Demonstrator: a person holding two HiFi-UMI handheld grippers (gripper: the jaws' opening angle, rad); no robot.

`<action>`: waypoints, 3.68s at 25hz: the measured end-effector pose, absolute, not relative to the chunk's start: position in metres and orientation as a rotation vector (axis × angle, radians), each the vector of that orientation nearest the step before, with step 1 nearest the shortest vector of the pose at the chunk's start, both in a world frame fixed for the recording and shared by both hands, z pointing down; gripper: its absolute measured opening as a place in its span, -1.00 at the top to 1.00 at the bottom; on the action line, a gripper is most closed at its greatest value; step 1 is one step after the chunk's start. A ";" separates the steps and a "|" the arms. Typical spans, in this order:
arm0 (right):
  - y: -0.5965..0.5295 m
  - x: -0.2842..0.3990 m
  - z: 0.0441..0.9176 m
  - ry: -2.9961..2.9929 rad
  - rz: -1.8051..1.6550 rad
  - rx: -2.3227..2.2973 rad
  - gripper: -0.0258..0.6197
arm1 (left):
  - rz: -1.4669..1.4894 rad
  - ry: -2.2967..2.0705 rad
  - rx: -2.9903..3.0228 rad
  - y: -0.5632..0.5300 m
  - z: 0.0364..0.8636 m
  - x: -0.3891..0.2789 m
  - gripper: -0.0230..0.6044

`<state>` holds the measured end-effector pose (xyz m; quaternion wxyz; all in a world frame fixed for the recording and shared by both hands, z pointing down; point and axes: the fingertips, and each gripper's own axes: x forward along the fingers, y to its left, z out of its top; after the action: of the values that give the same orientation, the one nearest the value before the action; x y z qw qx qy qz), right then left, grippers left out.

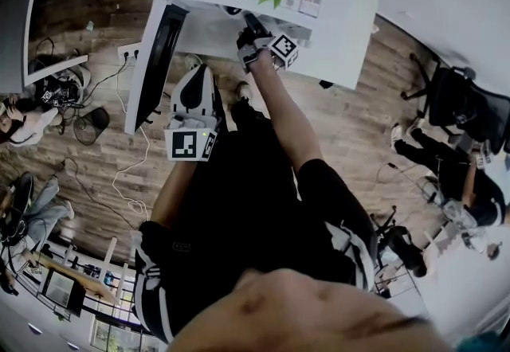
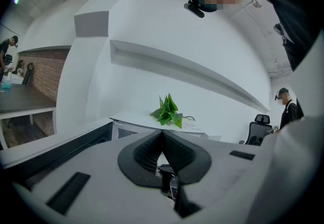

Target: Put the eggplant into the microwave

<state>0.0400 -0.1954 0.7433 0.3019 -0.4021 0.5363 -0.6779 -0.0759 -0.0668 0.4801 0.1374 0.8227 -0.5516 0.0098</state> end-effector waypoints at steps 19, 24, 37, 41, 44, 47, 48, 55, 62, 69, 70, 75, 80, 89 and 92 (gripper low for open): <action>-0.186 0.052 0.739 1.544 -1.707 -1.216 0.53 | 0.027 -1.584 2.398 -0.062 0.480 -0.073 0.82; -0.179 0.054 0.733 1.681 -1.643 -1.307 0.49 | 0.024 -1.576 2.402 -0.062 0.480 -0.070 0.82; -0.164 0.036 0.707 2.595 -1.027 -1.825 0.81 | 0.026 -1.576 2.395 -0.062 0.485 -0.069 0.82; -0.168 0.028 0.715 2.669 -1.021 -1.854 0.81 | 0.033 -1.573 2.396 -0.062 0.486 -0.070 0.82; -0.171 0.024 0.721 2.685 -1.043 -1.869 0.81 | 0.034 -1.575 2.391 -0.063 0.486 -0.073 0.82; -0.175 0.025 0.727 2.682 -1.062 -1.883 0.81 | 0.037 -1.579 2.385 -0.064 0.488 -0.074 0.82; -0.177 0.025 0.728 2.679 -1.064 -1.885 0.81 | 0.040 -1.580 2.383 -0.064 0.489 -0.075 0.82; -0.188 0.025 0.725 2.671 -1.056 -1.892 0.81 | 0.039 -1.585 2.373 -0.067 0.487 -0.081 0.82; -0.198 0.027 0.725 2.673 -1.048 -1.900 0.81 | 0.045 -1.578 2.374 -0.070 0.489 -0.081 0.82; -0.202 0.029 0.720 2.665 -1.037 -1.910 0.81 | 0.041 -1.573 2.386 -0.073 0.485 -0.079 0.82; -0.202 0.029 0.718 2.662 -1.036 -1.908 0.81 | 0.040 -1.574 2.388 -0.074 0.485 -0.079 0.82; -0.193 0.032 0.710 2.652 -1.042 -1.895 0.81 | 0.036 -1.572 2.416 -0.076 0.479 -0.074 0.82; -0.175 0.037 0.692 2.665 -1.038 -1.862 0.81 | 0.024 -1.582 2.441 -0.072 0.468 -0.066 0.82; -0.136 0.052 0.639 2.711 -0.965 -1.768 0.81 | -0.002 -1.669 2.470 -0.050 0.439 -0.051 0.82; -0.121 0.056 0.621 2.741 -0.933 -1.722 0.81 | 0.007 -1.693 2.483 -0.036 0.431 -0.043 0.82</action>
<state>0.0555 -0.1209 0.6214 -0.1133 -0.5077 0.8085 -0.2751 -0.0430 -0.0365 0.4315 0.0680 0.8243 -0.5621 0.0022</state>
